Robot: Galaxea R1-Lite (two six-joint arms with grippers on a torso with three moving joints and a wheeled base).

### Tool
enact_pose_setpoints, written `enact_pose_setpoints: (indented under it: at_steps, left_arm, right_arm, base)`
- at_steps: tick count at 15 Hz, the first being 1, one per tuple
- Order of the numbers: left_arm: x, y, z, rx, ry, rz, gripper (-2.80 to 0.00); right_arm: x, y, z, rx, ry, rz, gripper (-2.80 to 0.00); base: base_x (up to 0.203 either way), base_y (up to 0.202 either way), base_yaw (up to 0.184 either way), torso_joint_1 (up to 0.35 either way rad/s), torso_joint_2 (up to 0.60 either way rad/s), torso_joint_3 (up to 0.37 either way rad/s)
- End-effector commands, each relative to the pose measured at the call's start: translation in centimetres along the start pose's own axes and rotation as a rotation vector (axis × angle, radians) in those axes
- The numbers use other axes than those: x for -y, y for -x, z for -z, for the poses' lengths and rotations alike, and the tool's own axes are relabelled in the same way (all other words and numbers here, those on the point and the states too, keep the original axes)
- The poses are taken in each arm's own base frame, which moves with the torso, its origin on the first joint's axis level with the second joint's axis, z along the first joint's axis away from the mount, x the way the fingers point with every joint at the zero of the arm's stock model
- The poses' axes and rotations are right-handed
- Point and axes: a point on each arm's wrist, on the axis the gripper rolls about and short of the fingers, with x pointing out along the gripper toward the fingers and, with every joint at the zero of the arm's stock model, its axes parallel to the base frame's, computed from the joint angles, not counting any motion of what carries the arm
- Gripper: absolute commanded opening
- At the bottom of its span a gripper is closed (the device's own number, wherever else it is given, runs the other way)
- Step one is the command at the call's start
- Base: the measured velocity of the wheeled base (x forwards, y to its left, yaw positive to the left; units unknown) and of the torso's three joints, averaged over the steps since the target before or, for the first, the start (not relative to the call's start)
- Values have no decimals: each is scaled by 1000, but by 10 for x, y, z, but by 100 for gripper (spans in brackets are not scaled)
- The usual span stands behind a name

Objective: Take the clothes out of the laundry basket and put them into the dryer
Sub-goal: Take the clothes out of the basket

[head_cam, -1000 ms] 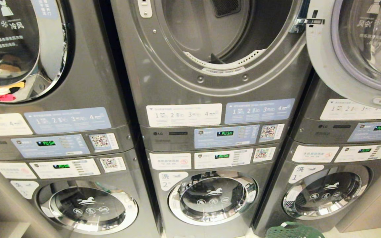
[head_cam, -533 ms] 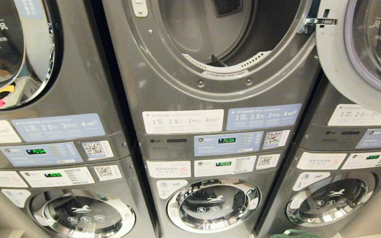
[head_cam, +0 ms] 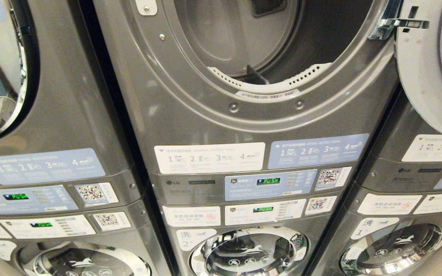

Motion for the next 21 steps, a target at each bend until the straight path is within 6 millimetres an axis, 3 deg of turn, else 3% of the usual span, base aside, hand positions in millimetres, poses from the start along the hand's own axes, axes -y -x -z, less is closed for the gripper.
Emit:
enact_pose_setpoints:
  at_steps: [1,12,21]
  left_arm:
    - [0,0,0,0,0,-1,-280]
    - [0,0,0,0,2,1,-280]
    - [0,0,0,0,2,0,-280]
  right_arm:
    - [0,0,0,-1,1,-1,-280]
    - [0,0,0,0,2,-1,-280]
    - [0,0,0,2,-8,1,-280]
  base:
    - [0,0,0,0,0,0]
    - [0,0,0,-3,0,2]
    - [0,0,0,-71,158,76]
